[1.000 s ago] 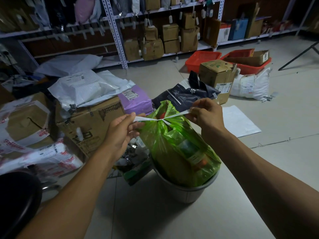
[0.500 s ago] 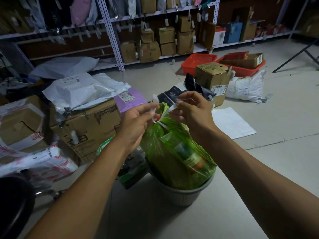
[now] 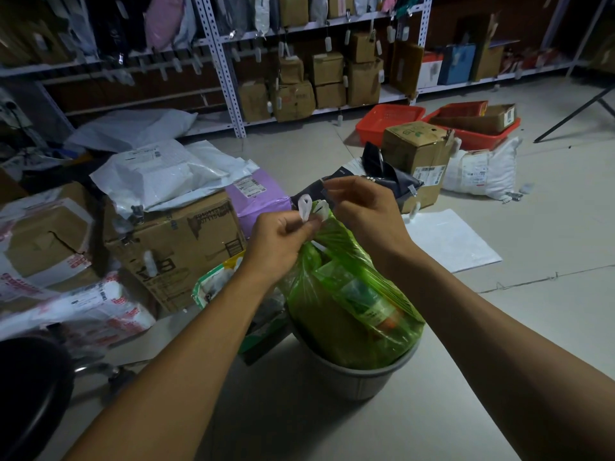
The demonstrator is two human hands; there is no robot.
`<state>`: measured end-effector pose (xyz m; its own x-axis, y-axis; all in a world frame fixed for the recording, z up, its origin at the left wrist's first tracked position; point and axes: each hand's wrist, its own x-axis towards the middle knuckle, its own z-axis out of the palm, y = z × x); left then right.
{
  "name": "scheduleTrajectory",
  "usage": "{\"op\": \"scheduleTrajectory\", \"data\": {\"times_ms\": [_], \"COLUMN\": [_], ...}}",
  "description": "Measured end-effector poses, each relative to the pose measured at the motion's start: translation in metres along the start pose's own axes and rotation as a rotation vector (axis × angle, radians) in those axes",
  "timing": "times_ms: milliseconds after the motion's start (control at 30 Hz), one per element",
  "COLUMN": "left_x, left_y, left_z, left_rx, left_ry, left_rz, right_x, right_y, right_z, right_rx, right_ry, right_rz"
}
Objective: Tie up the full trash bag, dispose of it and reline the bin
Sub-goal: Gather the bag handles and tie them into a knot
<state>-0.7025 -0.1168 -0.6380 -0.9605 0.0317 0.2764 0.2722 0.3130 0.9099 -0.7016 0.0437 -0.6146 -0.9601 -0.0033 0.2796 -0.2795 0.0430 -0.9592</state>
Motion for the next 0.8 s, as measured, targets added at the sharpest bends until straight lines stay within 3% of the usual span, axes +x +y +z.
{"op": "scheduleTrajectory", "data": {"times_ms": [100,200,500,600,800], "left_x": [0.000,0.001,0.001,0.002,0.008], "left_y": [0.003,0.003,-0.006,-0.009,-0.013], "left_z": [-0.002,-0.005,-0.016,-0.017,-0.015], "left_rx": [-0.101,-0.069,-0.031,-0.045,-0.055], "left_ry": [-0.019,-0.062,0.011,0.043,0.057], "left_rz": [-0.034,-0.024,-0.055,-0.117,-0.184], "right_x": [0.002,0.001,0.004,0.001,-0.003], "right_y": [0.009,0.014,0.030,0.028,0.012], "right_z": [-0.004,-0.001,-0.003,-0.005,0.008], "right_rx": [-0.268,-0.260,-0.235,-0.327,-0.501], "right_ry": [-0.056,-0.108,0.064,0.011,-0.136], "right_rz": [-0.030,-0.030,0.046,0.070,-0.098]}}
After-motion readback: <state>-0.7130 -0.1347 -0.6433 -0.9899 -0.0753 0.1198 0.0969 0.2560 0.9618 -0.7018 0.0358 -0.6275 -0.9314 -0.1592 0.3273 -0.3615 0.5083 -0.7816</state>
